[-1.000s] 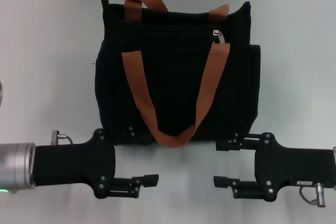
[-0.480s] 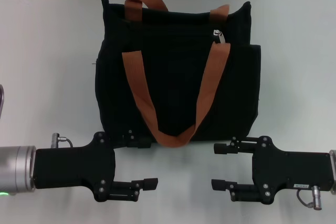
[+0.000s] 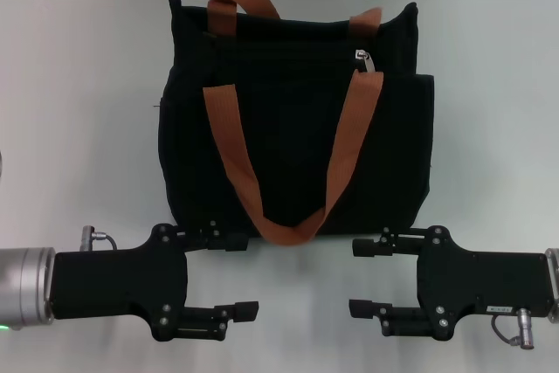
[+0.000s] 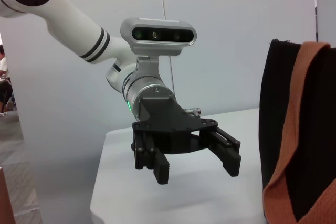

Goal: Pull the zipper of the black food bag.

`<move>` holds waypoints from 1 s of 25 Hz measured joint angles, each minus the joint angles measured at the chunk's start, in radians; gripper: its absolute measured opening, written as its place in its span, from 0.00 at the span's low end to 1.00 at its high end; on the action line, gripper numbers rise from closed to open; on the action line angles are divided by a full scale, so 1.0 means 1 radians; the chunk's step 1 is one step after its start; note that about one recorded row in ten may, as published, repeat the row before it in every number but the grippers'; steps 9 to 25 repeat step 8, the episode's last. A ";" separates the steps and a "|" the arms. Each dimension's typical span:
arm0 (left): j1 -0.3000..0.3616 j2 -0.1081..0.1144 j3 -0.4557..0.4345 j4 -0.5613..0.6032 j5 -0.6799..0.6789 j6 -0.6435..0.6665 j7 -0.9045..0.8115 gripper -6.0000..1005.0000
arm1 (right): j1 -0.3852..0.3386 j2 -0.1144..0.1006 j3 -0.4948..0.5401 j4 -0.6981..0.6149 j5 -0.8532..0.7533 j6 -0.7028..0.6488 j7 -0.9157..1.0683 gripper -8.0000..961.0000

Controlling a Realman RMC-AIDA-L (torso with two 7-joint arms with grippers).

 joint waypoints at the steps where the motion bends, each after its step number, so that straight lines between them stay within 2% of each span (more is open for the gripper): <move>1: 0.001 0.000 0.000 0.000 0.000 0.000 0.000 0.80 | 0.000 0.000 0.000 0.001 0.000 0.000 0.000 0.71; 25: 0.009 0.003 0.008 0.000 0.001 0.002 0.000 0.80 | 0.011 0.000 0.000 0.003 0.000 -0.001 0.005 0.71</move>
